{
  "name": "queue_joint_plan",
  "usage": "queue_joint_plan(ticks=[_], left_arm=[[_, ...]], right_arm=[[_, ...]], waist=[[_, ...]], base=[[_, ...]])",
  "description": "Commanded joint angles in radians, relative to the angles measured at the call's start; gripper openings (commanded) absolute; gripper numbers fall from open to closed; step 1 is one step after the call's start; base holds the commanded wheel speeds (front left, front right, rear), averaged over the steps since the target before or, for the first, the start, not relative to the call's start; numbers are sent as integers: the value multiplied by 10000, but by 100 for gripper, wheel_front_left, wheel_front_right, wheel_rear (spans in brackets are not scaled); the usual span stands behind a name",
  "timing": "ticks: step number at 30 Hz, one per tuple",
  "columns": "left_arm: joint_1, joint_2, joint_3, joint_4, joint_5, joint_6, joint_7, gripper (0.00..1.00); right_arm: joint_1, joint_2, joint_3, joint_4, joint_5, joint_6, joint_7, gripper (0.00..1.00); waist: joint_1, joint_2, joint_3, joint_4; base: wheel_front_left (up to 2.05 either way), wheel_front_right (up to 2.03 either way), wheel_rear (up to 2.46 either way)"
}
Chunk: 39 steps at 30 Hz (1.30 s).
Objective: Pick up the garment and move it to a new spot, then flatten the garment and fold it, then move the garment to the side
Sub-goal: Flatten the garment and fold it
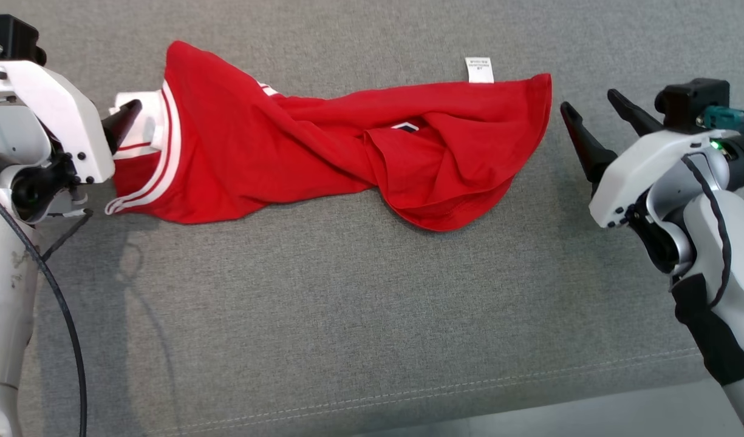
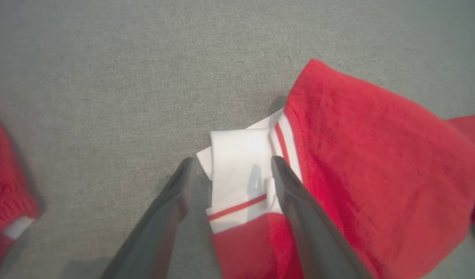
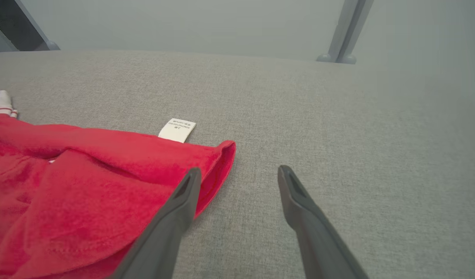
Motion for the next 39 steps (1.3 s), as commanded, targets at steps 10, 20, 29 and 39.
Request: queue_joint_plan(ticks=[10, 20, 29, 39], left_arm=[[-1031, 739, -60, 484, -310, -68, 288, 100], [-1538, 778, -382, 795, -748, -71, 671, 0], [-1529, 857, -829, 213, -1158, -72, 438, 0], [-741, 1632, -1571, -2066, -2138, -72, 69, 0]], right_arm=[[-1420, -11, 1446, 967, 766, 40, -173, 100], [-2408, 181, 2719, 1880, 1644, 40, -447, 7], [-2487, -214, 3144, 2055, 2348, 40, -1073, 0], [-1274, -1963, 3335, -505, 3345, 40, -1830, 0]], waist=[[0, 0, 808, -140], [0, 0, 1154, -156], [0, 0, 940, 38], [0, 0, 178, 305]], base=[[0, 0, 0], [0, 0, 0], [0, 0, 0], [0, 0, 0]])
